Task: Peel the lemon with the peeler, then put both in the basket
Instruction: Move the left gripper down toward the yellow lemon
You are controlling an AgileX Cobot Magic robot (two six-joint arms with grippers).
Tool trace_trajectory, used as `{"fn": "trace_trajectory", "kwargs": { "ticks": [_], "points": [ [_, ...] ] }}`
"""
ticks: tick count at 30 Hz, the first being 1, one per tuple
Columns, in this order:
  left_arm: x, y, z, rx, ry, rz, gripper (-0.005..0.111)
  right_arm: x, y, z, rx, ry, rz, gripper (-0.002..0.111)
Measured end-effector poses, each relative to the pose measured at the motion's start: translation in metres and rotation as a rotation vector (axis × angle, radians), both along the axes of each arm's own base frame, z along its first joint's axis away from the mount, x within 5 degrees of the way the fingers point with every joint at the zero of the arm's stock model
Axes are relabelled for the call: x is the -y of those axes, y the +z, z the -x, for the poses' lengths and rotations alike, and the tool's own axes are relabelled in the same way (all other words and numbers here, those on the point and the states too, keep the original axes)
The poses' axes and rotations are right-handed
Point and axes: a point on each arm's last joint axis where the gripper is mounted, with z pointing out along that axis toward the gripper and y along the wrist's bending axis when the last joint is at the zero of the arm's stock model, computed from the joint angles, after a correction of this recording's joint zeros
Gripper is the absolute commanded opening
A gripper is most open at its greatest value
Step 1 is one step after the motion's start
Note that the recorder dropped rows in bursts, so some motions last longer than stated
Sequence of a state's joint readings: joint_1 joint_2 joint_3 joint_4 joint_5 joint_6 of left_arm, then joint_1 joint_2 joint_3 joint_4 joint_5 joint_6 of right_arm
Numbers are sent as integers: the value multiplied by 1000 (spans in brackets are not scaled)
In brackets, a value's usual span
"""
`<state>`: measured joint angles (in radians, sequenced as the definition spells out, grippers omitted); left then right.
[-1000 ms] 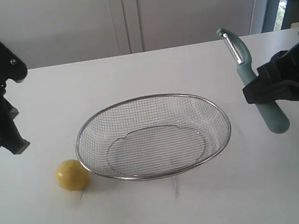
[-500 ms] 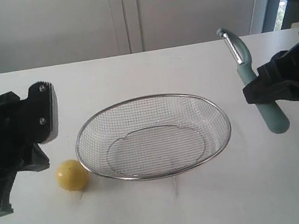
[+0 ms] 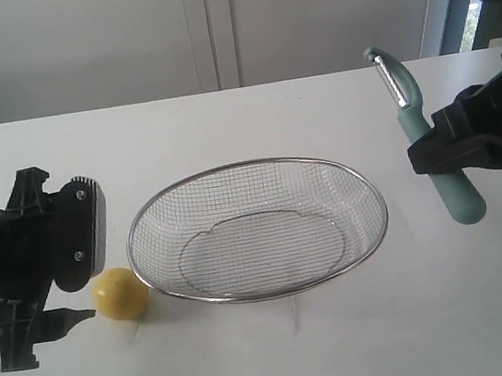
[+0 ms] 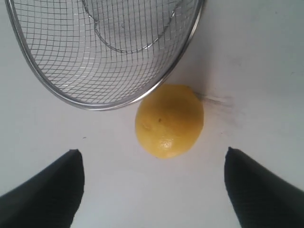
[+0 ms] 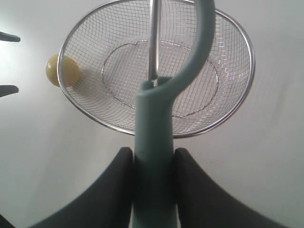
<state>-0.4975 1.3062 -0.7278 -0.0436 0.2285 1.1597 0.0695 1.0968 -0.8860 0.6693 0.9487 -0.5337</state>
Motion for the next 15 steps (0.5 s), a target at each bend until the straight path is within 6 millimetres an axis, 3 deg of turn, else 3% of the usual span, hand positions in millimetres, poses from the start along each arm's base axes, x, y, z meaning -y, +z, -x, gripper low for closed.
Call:
{"fn": "trace_trajectory", "kwargs": {
  "ticks": [9, 15],
  "points": [
    [3, 3, -3, 15, 64, 79, 83, 0, 0, 0, 2, -1, 0, 0],
    [4, 3, -2, -64, 218, 198, 84, 0, 0, 0, 2, 0, 1, 0]
  ]
}}
